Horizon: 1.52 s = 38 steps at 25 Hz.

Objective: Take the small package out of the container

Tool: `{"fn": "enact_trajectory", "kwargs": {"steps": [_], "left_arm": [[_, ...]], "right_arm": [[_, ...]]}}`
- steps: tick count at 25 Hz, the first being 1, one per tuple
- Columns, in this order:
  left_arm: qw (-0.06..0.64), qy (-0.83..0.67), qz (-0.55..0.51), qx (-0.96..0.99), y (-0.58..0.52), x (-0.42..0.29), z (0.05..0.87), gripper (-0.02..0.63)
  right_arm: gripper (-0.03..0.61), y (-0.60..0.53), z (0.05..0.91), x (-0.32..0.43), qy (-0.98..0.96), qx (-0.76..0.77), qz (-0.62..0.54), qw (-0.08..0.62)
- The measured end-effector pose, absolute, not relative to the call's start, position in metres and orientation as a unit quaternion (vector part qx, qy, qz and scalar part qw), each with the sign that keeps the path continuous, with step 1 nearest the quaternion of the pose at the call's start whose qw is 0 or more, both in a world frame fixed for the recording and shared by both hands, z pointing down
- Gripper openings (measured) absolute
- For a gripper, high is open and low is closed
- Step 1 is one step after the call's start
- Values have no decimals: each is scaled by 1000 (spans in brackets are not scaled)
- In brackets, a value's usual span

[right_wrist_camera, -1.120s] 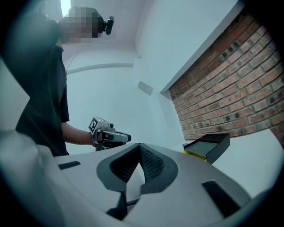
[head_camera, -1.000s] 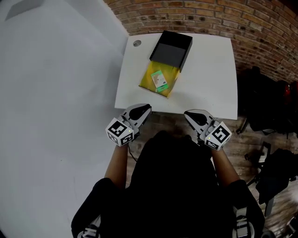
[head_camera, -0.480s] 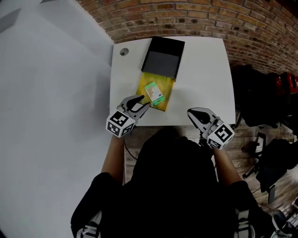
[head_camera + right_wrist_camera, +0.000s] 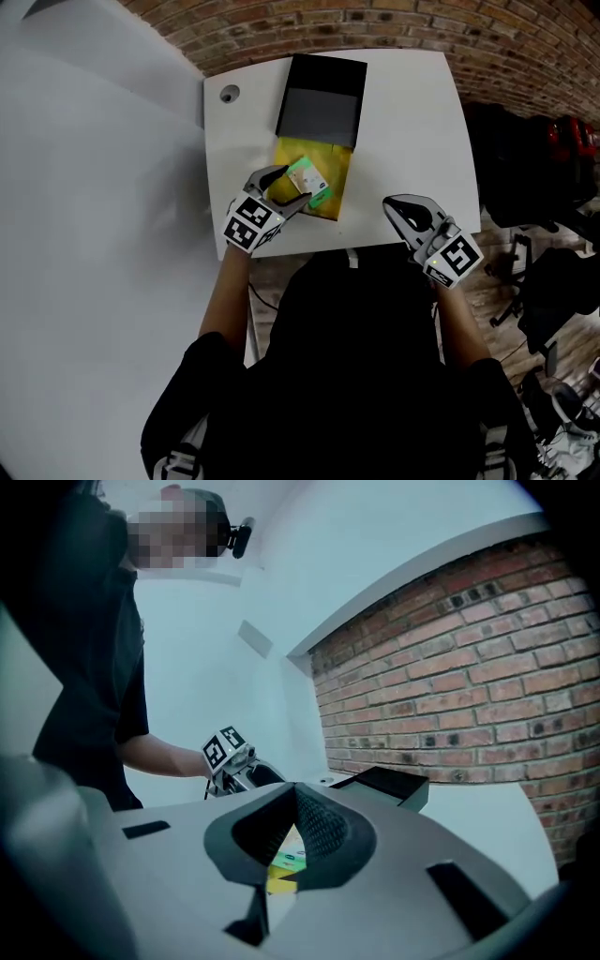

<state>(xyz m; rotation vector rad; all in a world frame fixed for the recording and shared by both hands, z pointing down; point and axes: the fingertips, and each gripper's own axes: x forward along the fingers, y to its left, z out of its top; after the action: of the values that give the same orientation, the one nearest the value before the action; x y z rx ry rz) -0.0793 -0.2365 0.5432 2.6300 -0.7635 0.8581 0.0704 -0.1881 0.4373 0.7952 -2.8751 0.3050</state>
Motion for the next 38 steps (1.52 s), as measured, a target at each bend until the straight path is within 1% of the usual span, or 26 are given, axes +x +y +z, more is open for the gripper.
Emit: {"fn": "enact_trajectory", "kwargs": {"steps": [2, 10, 17, 22, 26, 29, 34, 38], "left_arm": [[133, -257, 312, 905, -241, -78, 553, 328], [136, -232, 373, 888, -254, -66, 600, 405], [163, -206, 415, 871, -257, -61, 630, 417], [164, -202, 453, 853, -259, -57, 648, 422], [177, -196, 471, 842, -257, -54, 660, 422], [169, -202, 492, 830, -258, -58, 669, 425], [180, -199, 509, 818, -258, -59, 676, 446], [192, -193, 517, 812, -258, -58, 679, 449]], "right_arm": [[6, -194, 440, 70, -956, 264, 103, 76], [6, -224, 453, 65, -958, 253, 113, 76], [6, -238, 470, 74, -953, 257, 142, 79], [6, -244, 482, 78, -948, 264, 157, 79], [6, -247, 483, 81, -949, 263, 156, 80], [6, -250, 485, 85, -947, 268, 157, 81], [6, -251, 489, 91, -945, 272, 163, 82], [6, -250, 493, 94, -944, 271, 168, 83]]}}
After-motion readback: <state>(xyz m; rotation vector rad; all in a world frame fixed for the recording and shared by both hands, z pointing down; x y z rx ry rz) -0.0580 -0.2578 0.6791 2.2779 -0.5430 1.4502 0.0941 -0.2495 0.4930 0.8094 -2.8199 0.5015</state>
